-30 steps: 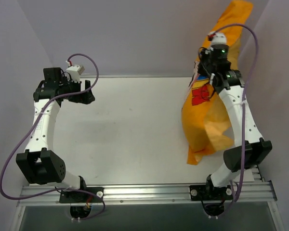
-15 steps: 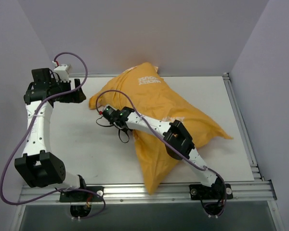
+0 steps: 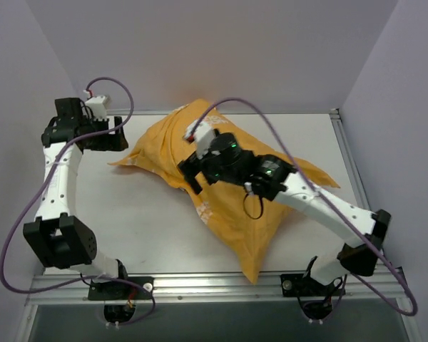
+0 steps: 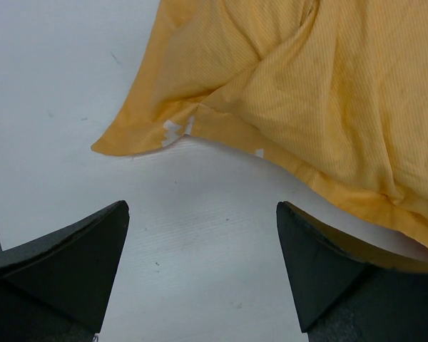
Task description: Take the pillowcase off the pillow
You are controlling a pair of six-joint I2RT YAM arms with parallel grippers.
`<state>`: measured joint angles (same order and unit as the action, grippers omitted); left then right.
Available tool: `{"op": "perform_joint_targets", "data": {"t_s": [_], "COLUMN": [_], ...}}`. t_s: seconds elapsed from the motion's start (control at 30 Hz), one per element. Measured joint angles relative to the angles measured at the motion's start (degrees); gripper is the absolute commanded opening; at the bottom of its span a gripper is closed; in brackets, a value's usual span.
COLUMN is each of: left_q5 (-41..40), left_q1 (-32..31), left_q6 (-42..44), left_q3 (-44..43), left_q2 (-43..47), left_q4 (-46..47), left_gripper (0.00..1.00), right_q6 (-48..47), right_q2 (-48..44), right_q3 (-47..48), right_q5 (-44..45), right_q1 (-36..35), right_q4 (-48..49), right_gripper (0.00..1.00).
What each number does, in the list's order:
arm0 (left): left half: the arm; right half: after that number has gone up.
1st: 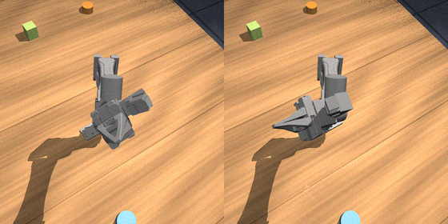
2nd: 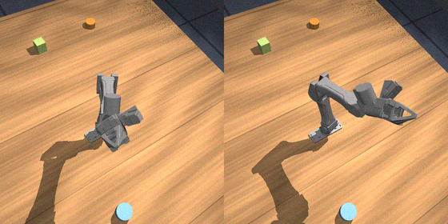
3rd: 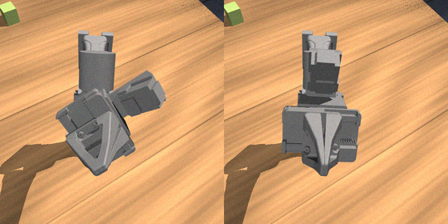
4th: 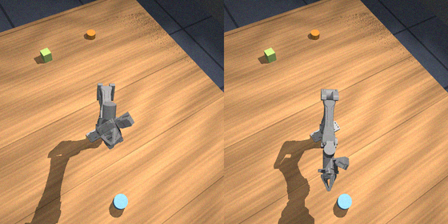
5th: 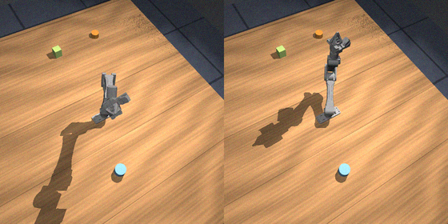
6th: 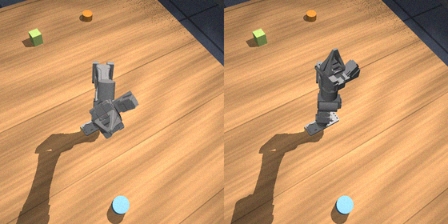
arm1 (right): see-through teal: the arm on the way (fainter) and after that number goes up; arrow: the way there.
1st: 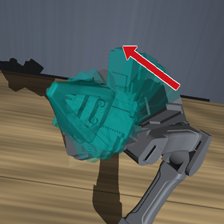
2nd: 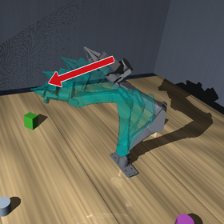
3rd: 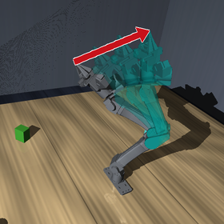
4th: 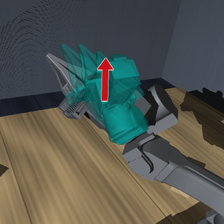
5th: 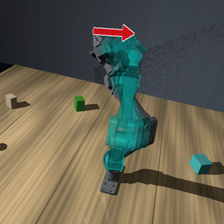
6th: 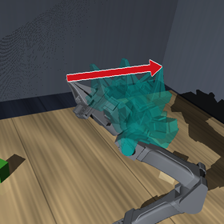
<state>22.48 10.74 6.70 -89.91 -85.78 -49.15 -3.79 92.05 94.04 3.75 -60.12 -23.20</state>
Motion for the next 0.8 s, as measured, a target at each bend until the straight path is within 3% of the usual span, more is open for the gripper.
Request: {"op": "perform_joint_targets", "data": {"t_s": [0.1, 0.23, 0.4, 0.47, 0.5, 0.53, 0.57, 0.63, 0.67, 0.8], "left_q5": [-6.8, -14.3, -17.5, -18.6, -19.0, -19.1, -18.7, -16.9, -15.8, -10.9], "left_q1": [-5.7, -15.5, -18.6, -18.1, -17.9, -17.6, -17.4, -17.3, -17.3, -17.6], "left_q6": [2.3, 6.3, 8.5, 8.7, 8.8, 8.8, 8.5, 8.6, 8.7, 10.6], "left_q3": [-3.2, -6.4, -11.3, -13.2, -13.9, -14.2, -14.2, -13.5, -12.8, -3.6], "left_q2": [-5.3, -14.2, -24.5, -27.6, -28.9, -29.9, -30.5, -30.8, -30.6, -25.5], "left_q4": [-0.4, -0.2, -0.1, 0.3, 0.7, 1.3, 1.6, 1.9, 2.4, 6.6], "left_gripper": [0.94, 0.94, 0.94, 0.98, 0.93, 0.64, 0.47, 0.02, 0.02, 0.02], "right_q6": [7.7, 16.6, 21.3, 22.1, 22.3, 22.6, 22.9, 23.1, 23.3, 22.9], "right_q2": [-10.6, -15.9, -14.8, -14.8, -14.9, -15.0, -15.0, -15.3, -15.3, -13.3], "right_q3": [-6.3, -15.6, -25.5, -27.2, -27.6, -28.1, -28.5, -29.5, -29.9, -28.0], "right_q5": [-0.6, 5.1, 4.9, 4.4, 4.1, 3.7, 3.3, 1.7, 0.9, -1.2], "right_q1": [8.2, 22.4, 28.4, 29.7, 30.2, 30.6, 31.1, 32.5, 33.5, 38.5], "right_q4": [3.6, 3.0, -0.7, -0.9, -0.6, -0.1, 0.5, 2.0, 2.6, 3.6], "right_gripper": [0.93, 0.92, 0.88, 0.78, 0.72, 0.65, 0.45, 0.24, 0.04, 0.00]}}
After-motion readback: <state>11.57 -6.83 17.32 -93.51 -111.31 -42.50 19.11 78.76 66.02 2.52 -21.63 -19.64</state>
